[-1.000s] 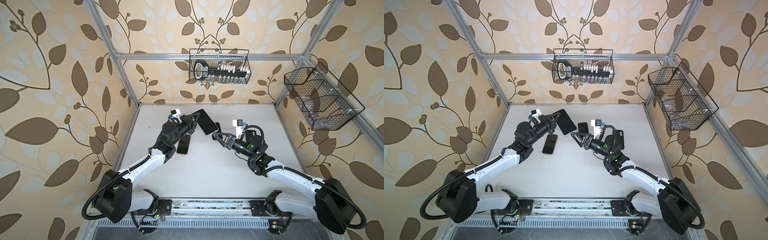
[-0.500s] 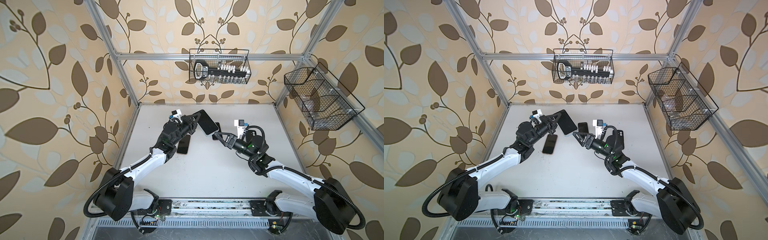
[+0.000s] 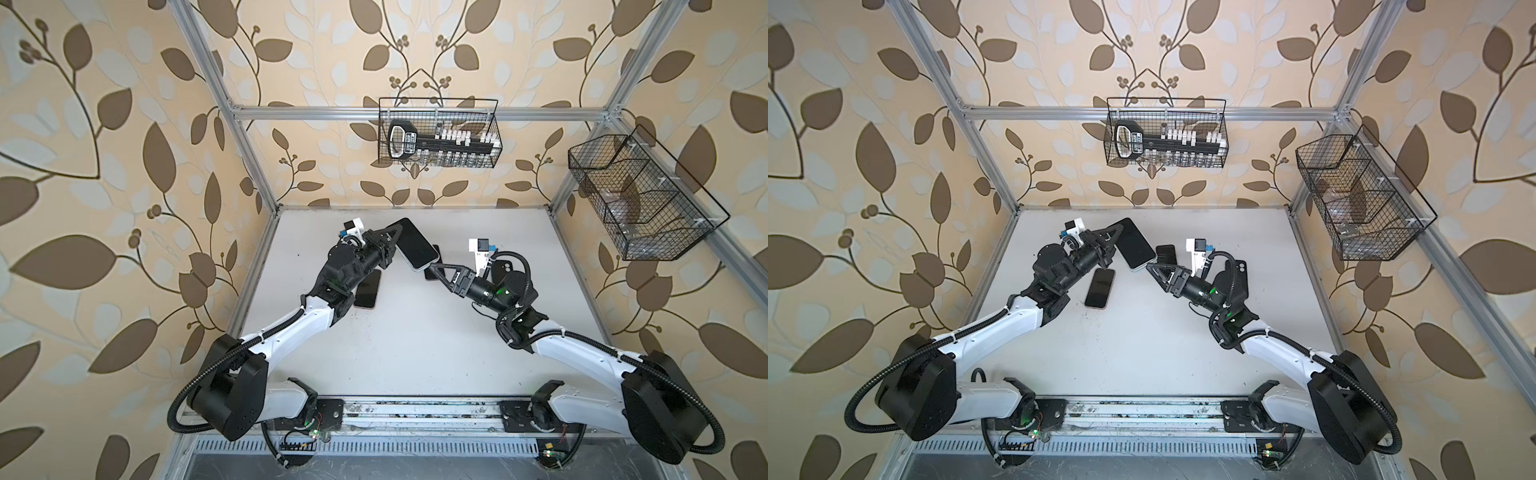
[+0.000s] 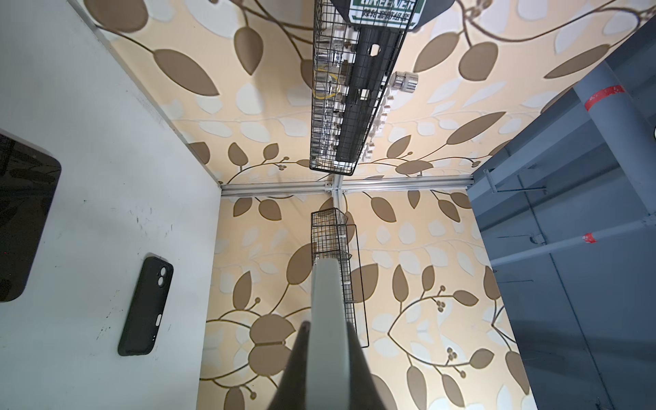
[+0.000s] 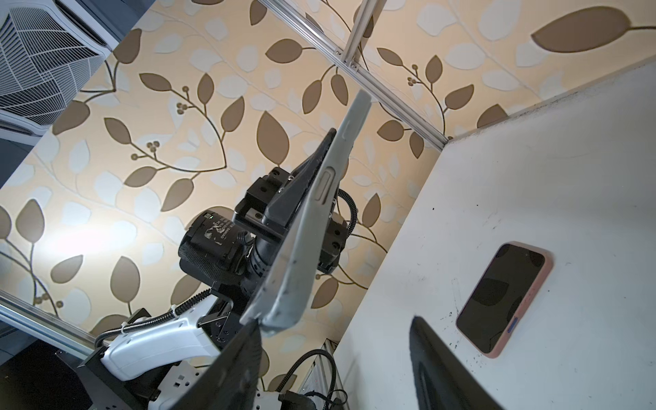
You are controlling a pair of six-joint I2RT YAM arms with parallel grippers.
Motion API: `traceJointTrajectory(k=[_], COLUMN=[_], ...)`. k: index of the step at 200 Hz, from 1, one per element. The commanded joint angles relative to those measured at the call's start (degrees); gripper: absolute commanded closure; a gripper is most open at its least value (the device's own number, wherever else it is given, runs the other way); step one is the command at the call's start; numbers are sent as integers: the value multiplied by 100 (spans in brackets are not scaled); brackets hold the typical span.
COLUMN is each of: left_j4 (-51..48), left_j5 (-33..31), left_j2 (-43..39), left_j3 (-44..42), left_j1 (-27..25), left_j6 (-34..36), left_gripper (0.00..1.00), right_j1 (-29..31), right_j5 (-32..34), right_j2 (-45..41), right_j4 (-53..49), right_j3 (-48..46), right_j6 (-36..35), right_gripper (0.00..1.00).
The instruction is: Take the phone out of the phone case
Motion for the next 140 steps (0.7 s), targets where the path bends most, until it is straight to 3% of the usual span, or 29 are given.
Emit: traceJointTrajectory(k=[1,84,140], left_j4=[889,1091,1015], left_j5=[346,373,486], left_j2=[-133,-82,49], left_j3=[352,377,328], left_j1=[-224,-313,-319], left_j6=[-186,-232,92], left_gripper=[100,100,100], right_j1=[-51,-56,-46], right_j5=[82,15,-42], right_j2=[174,496,589], right_j4=[177,801,1504], right_j3=[-79,-204,-186], right_j6=[245,580,1055], right_gripper=[36,38,46])
